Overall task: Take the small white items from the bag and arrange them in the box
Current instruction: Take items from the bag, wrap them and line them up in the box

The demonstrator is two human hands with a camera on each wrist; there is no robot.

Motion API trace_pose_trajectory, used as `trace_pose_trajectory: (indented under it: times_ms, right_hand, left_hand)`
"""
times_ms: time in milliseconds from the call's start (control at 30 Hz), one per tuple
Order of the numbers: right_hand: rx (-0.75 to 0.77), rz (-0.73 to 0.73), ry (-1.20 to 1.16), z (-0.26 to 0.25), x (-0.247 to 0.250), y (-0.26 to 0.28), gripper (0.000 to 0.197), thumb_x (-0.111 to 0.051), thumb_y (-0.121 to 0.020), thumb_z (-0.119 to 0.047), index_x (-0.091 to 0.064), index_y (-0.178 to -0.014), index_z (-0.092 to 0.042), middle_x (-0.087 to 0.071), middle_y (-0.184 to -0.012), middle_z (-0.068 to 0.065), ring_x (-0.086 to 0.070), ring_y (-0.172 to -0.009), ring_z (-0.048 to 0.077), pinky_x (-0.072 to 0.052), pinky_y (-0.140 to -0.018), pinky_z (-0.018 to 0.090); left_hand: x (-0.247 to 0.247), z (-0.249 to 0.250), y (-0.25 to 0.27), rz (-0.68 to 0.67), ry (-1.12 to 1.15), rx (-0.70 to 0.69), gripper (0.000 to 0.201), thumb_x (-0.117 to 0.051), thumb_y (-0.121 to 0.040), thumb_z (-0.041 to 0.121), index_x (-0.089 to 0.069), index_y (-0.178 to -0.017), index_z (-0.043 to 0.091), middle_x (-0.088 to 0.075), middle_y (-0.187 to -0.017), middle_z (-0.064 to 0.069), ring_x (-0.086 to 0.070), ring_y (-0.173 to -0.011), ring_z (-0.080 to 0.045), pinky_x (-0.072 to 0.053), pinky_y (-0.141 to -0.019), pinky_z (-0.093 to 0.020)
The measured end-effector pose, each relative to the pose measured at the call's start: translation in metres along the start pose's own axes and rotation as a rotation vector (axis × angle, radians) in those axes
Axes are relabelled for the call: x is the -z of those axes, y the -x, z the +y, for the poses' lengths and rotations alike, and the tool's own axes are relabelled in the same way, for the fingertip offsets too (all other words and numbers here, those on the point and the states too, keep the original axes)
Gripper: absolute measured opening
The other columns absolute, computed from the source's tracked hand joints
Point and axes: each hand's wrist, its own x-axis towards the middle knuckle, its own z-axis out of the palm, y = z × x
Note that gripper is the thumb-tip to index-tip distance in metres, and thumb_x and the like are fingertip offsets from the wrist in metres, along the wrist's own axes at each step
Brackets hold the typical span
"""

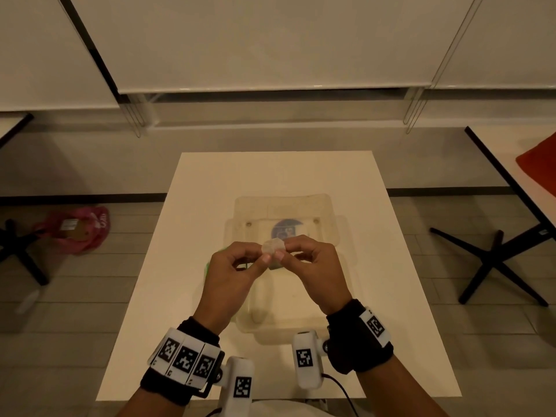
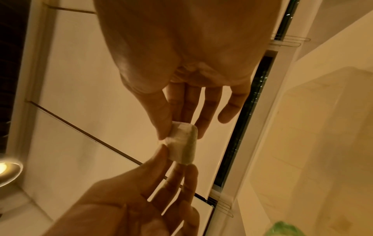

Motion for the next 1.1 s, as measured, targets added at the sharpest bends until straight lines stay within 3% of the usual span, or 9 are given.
trace_pose_trajectory:
  times_ms: [100,333,500,633,800,867,967,1100]
  right_hand:
    - [-0.012,0.044,0.010,0.0017,0.0019,-0.0013,0.006,-0.078,-0.083,-0.018,-0.078,-0.087,-0.014,-0.075,-0.096,-0.005,-0.068,-0.094,0.011,-0.051,-0.087,0.041]
    - [0.009,0.083,0.031,0.0022,0.0012,-0.0010,0.004,-0.078,-0.082,-0.016,-0.076,-0.084,-0.013,-0.074,-0.093,-0.007,-0.068,-0.091,0.009,-0.049,-0.081,0.032]
    - [0.007,0.102,0.026,0.0033,0.0022,-0.0018,0.003,-0.078,-0.082,-0.013,-0.075,-0.083,-0.013,-0.074,-0.093,-0.005,-0.068,-0.091,0.011,-0.051,-0.083,0.037]
    - [-0.010,0.095,0.010,0.0055,0.0039,-0.0036,0.003,-0.078,-0.082,-0.014,-0.076,-0.085,-0.013,-0.074,-0.093,-0.004,-0.069,-0.092,0.015,-0.053,-0.086,0.049]
    - [-0.035,0.065,-0.039,0.0047,0.0052,-0.0046,0.008,-0.078,-0.081,-0.019,-0.077,-0.086,-0.013,-0.075,-0.094,0.000,-0.069,-0.093,0.022,-0.051,-0.089,0.059]
    - [-0.037,0.062,-0.051,0.0042,0.0050,-0.0044,0.011,-0.078,-0.079,-0.024,-0.077,-0.085,-0.015,-0.075,-0.093,0.000,-0.069,-0.093,0.024,-0.050,-0.088,0.060]
    - [-0.033,0.049,-0.049,0.0030,0.0041,-0.0031,0.018,-0.077,-0.076,-0.032,-0.077,-0.085,-0.017,-0.075,-0.093,-0.001,-0.069,-0.093,0.024,-0.050,-0.088,0.060]
    - [-0.024,0.073,-0.045,0.0009,0.0019,-0.0009,0.013,-0.077,-0.078,-0.029,-0.077,-0.084,-0.017,-0.075,-0.092,-0.002,-0.069,-0.093,0.022,-0.049,-0.089,0.060]
  left_hand:
    - [-0.0006,0.0015,-0.0004,0.023,0.017,-0.014,0.002,-0.078,-0.084,0.018,-0.078,-0.085,0.016,-0.075,-0.098,0.003,-0.070,-0.096,-0.019,-0.056,-0.088,-0.048]
    - [-0.0058,0.0027,-0.0025,0.047,-0.049,-0.011,0.007,-0.075,-0.087,0.011,-0.077,-0.088,0.017,-0.074,-0.097,0.010,-0.070,-0.093,-0.013,-0.057,-0.086,-0.050]
    - [-0.0055,0.0011,-0.0026,0.055,-0.077,0.011,0.011,-0.073,-0.089,0.011,-0.077,-0.094,0.020,-0.076,-0.093,0.008,-0.069,-0.083,-0.011,-0.058,-0.086,-0.045]
    - [-0.0029,0.0051,-0.0012,-0.010,-0.021,-0.014,0.026,-0.062,-0.093,-0.003,-0.077,-0.095,0.017,-0.078,-0.098,0.005,-0.071,-0.097,-0.012,-0.054,-0.088,-0.031]
    - [-0.0014,0.0041,-0.0054,-0.023,0.074,-0.023,0.015,-0.071,-0.085,-0.006,-0.066,-0.088,0.007,-0.074,-0.088,0.002,-0.069,-0.081,-0.015,-0.053,-0.070,-0.023]
    - [-0.0015,0.0065,-0.0057,-0.040,0.088,-0.042,0.018,-0.077,-0.081,-0.002,-0.064,-0.090,0.008,-0.072,-0.086,-0.001,-0.068,-0.078,-0.015,-0.055,-0.067,-0.024]
    - [-0.0028,0.0100,-0.0054,-0.029,0.057,-0.062,0.027,-0.084,-0.075,0.005,-0.067,-0.094,0.012,-0.073,-0.087,-0.004,-0.070,-0.080,-0.018,-0.059,-0.073,-0.030]
    - [-0.0061,0.0075,-0.0073,0.039,0.020,-0.077,0.023,-0.083,-0.076,0.003,-0.070,-0.090,0.015,-0.074,-0.081,-0.005,-0.069,-0.075,-0.017,-0.058,-0.072,-0.032]
